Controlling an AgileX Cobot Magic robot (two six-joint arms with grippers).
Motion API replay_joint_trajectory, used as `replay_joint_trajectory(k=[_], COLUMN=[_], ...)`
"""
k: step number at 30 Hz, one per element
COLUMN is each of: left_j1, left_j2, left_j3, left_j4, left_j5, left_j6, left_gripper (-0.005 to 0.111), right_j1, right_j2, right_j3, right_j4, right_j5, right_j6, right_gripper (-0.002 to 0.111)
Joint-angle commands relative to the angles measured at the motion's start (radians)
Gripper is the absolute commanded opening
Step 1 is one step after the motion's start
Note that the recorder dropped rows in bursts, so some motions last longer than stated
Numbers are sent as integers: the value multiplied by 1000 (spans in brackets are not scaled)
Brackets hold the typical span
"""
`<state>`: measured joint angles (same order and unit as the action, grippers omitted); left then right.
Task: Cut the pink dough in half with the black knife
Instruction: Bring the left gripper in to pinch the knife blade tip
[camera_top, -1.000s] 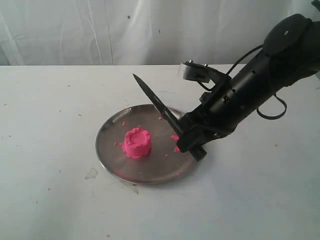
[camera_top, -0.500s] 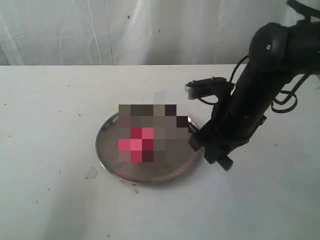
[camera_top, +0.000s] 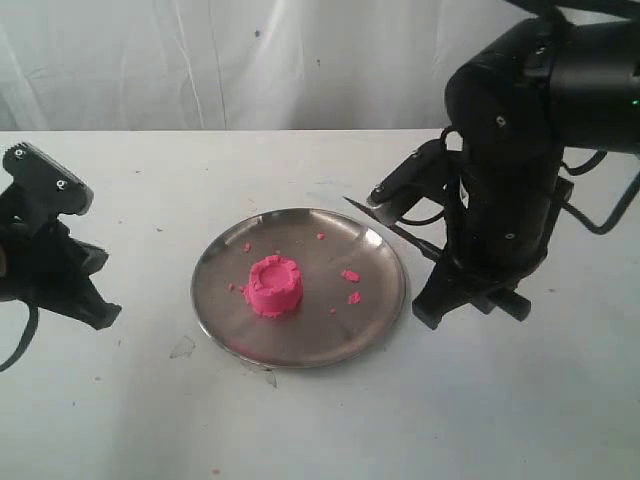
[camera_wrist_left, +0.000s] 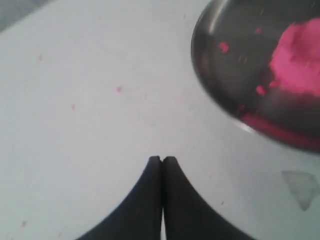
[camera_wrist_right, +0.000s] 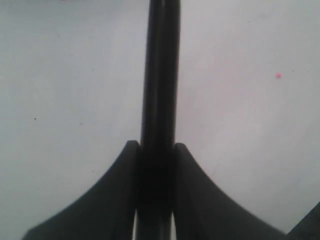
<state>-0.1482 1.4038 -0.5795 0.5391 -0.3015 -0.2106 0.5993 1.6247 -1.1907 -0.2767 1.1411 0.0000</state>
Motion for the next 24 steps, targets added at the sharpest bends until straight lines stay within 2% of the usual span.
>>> replay_joint_trajectory(k=[1,6,10,12,15,18,21,22,24], left_j1=[-3,-4,-36,-75,-136,-177,-179,-179,-177], left_j2=[95,202,254,256,256,256,256,258,260], left_j3=[-168,-348,-475,-526,-575,-620,-632,-632,-632], left_j4=[-4,-141,-426,-596,-752,-802,-820,-820,-813], left_j5=[394,712,921,985,1045,1052,989,956,949], left_j6=[-28,6,246,383,585,732,732,732,732], left_gripper=[0,0,0,0,0,0,0,0,0], right_j1=[4,2,2,2,2,2,2,2,2], right_j2=[-32,-30,-30,-30,-30,-27,-7,16,66], right_j3=[-6,-6,-6,-6,-6,-6,-6,-6,-10], right_j4=[-23,-29,-29,-24,-10,-1,119,221,283], right_j5=[-6,-32,-79,-107,-149,-194,-197,-190,-187], right_j6=[0,0,0,0,0,-57,-262,-397,-469], right_gripper=[0,0,0,0,0,0,0,0,0])
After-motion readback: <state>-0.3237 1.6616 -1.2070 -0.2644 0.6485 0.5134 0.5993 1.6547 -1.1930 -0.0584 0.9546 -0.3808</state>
